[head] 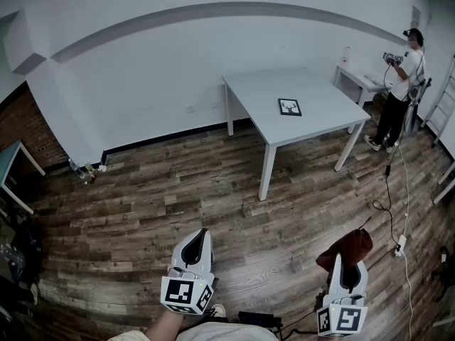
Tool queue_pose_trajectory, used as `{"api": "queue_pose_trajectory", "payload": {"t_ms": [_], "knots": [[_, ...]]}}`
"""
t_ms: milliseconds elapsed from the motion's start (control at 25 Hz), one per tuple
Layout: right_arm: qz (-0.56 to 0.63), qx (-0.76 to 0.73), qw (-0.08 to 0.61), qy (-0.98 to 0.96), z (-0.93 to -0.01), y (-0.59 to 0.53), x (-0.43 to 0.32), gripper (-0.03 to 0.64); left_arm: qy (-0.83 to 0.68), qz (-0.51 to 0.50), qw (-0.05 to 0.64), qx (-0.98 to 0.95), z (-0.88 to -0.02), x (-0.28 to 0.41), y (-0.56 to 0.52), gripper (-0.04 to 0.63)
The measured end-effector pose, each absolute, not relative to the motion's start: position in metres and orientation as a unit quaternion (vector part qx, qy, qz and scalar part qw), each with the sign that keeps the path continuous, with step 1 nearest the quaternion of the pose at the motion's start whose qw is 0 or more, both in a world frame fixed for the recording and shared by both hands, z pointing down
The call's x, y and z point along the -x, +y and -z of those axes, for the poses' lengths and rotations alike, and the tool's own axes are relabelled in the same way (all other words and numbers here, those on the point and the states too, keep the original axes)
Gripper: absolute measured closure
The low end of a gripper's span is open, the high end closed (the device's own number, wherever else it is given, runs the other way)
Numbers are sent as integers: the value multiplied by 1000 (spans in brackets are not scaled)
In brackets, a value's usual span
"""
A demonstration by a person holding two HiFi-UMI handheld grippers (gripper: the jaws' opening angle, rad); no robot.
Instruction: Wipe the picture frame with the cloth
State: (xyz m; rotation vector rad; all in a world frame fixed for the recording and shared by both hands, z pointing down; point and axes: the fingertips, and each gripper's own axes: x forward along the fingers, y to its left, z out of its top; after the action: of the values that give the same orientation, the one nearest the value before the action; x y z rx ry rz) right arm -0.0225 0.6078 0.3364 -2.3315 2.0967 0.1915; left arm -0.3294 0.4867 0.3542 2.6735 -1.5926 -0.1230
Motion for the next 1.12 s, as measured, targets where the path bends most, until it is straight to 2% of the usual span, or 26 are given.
{"api": "queue_pose_trajectory", "payload": {"t_ms": [720,1120], "knots": [[-57,749,-4,660,-345,618,16,512,-504,40,16,-863,-367,320,494,594],[-62,744,7,665,-343,613,-13,511,-507,38,16,-861,-365,287,499,594]]}}
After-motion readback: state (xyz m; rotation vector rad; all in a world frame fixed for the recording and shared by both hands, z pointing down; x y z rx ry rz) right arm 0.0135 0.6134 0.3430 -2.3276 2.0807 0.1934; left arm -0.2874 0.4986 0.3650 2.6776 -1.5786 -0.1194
